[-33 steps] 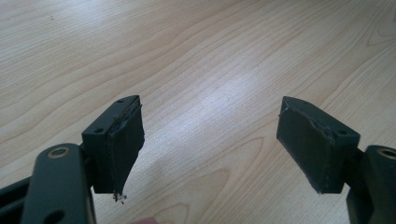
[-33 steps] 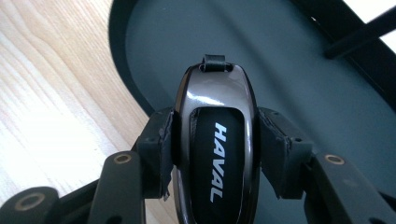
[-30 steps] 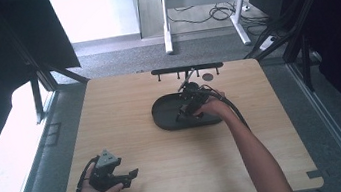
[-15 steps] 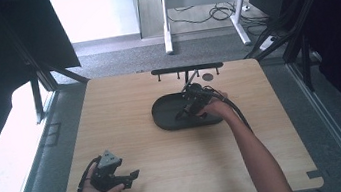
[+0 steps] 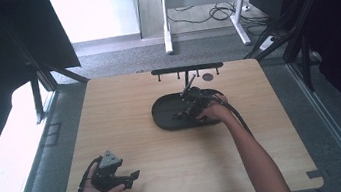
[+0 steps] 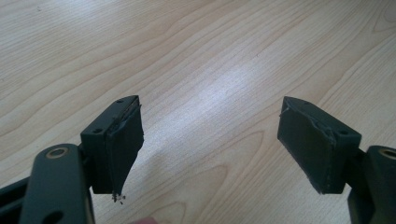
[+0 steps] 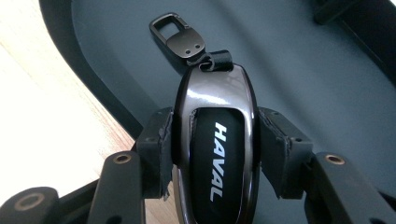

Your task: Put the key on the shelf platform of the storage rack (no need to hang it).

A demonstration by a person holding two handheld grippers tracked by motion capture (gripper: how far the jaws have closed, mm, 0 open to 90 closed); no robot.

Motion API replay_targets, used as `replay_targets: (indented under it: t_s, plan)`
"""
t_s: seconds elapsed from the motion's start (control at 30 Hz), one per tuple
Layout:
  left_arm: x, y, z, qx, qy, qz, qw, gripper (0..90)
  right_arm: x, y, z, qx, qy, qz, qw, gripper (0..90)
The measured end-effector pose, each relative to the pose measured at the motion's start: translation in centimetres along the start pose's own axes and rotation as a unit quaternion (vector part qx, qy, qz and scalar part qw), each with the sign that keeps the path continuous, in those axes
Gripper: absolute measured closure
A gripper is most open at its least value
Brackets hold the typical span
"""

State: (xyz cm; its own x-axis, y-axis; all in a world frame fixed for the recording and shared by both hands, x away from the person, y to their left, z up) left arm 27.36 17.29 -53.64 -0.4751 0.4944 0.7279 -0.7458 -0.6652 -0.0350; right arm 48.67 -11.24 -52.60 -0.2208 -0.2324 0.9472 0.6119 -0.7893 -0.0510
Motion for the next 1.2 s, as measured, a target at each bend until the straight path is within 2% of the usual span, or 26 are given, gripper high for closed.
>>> replay_targets:
  t_s: [0.17,0.5,0.93,1.0,1.2]
  plan:
    - [0.0,0.0,0.0,0.000,0.000,0.000,1.0000,22.6,-0.6,-0.1,-0.1,-0.001,-0.003,-0.002,1.0000,49.0]
    - [-0.1,0.0,0.0,0.001,-0.002,-0.001,1.0000,22.6,-0.7,0.1,-0.3,-0.009,-0.008,-0.006,0.9999,48.6]
    - [-0.2,0.1,-0.1,-0.002,-0.006,-0.002,1.0000,22.6,-0.6,0.5,-0.5,-0.014,0.002,-0.012,0.9998,47.4]
    - [-0.2,0.1,-0.1,-0.002,-0.006,-0.002,1.0000,22.6,-0.4,0.6,-0.3,-0.020,0.014,-0.012,0.9996,45.3]
    - [-0.2,0.1,-0.1,-0.002,-0.005,-0.002,1.0000,22.6,0.3,0.5,-0.4,-0.018,0.023,-0.011,0.9995,44.7]
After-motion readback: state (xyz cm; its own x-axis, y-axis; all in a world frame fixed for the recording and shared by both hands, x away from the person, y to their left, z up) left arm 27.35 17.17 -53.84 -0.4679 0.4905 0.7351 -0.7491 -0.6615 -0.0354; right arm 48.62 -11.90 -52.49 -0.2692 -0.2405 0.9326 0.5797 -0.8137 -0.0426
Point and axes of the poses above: each handheld gripper's, and its own axes: x roughly backward along the jaws, z roughly out of its top, y roughly to its right, the point moved 5 cm from there along -x, roughly forward along the jaws, and after that the axes turned 12 degrees about -x, right-handed, at the moved point
